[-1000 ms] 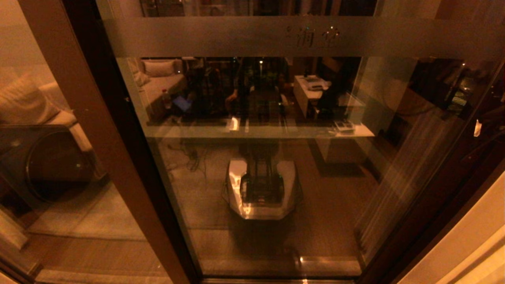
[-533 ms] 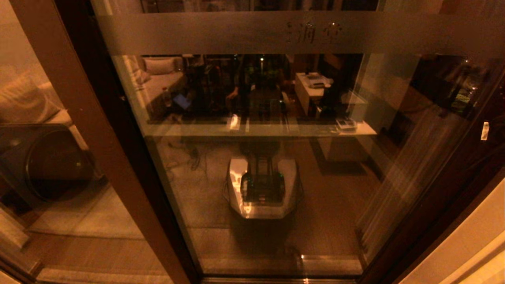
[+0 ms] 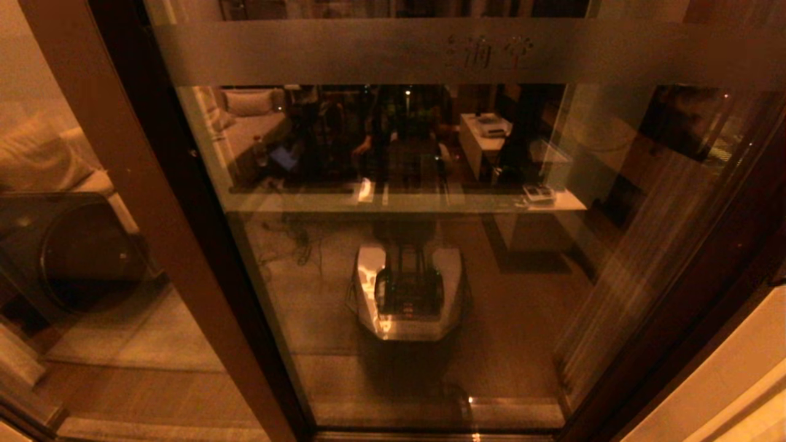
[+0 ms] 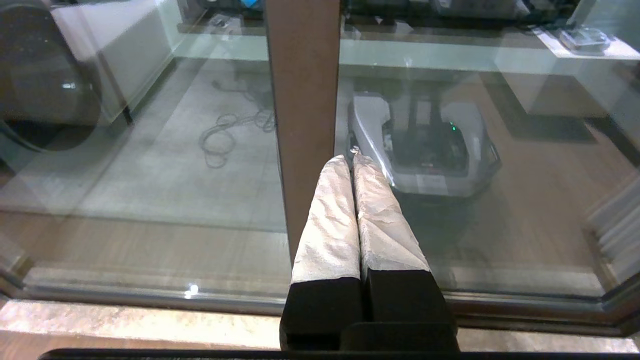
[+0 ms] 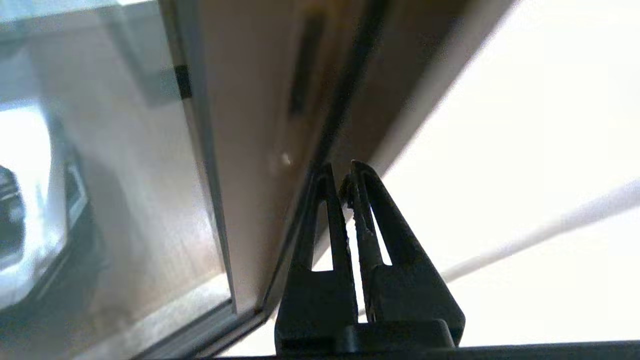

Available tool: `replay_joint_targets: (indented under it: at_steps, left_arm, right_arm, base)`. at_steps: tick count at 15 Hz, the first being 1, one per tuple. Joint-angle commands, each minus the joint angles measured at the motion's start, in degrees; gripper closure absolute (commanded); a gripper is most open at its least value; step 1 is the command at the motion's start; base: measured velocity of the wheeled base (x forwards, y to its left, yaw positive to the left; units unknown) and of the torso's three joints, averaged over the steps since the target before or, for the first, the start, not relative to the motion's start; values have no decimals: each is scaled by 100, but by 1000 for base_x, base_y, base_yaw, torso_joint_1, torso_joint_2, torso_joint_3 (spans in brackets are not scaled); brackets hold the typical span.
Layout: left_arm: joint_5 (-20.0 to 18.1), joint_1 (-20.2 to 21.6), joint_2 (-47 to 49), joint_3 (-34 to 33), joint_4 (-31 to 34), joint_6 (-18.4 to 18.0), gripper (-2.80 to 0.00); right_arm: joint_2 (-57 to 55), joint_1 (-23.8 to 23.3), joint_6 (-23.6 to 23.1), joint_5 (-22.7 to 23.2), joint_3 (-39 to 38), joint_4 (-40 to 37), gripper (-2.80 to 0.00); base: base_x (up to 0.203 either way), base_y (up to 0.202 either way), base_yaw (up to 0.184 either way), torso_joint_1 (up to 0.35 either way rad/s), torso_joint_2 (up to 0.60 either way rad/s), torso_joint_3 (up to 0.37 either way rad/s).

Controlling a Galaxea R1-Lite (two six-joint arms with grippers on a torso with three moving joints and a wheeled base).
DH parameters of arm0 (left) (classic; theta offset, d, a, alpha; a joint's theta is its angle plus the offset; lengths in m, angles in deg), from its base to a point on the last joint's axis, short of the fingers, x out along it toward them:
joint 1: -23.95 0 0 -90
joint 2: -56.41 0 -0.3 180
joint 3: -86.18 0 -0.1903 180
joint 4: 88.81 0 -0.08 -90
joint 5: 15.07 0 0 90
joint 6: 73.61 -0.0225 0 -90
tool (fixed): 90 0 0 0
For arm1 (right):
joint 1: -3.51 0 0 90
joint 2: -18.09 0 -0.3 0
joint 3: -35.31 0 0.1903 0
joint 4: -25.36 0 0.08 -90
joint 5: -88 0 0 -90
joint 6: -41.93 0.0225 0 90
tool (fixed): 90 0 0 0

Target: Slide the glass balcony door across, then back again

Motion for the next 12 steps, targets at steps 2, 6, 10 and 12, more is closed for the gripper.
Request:
replay_joint_targets:
  at_steps: [2, 6, 10, 12]
  left_arm:
    - [2, 2, 7, 0, 6, 4, 0]
    - [2, 2, 7, 0, 5, 4, 0]
    - [2, 2, 7, 0, 3, 4, 0]
    - [2, 2, 7, 0, 4, 4, 0]
  right_arm:
    - [917, -190, -2, 1116, -498, -22, 0]
    - [2225, -319, 260, 5009, -1091, -859, 0]
    - [3376, 340, 1760, 7284, -913, -2613, 0]
    - [3708, 990, 2530, 7701, -812, -2777, 0]
  base:
    - [0, 0, 0, 0, 0, 0]
    - [0, 0, 0, 0, 0, 0]
    - [0, 0, 0, 0, 0, 0]
    - [0, 0, 0, 0, 0, 0]
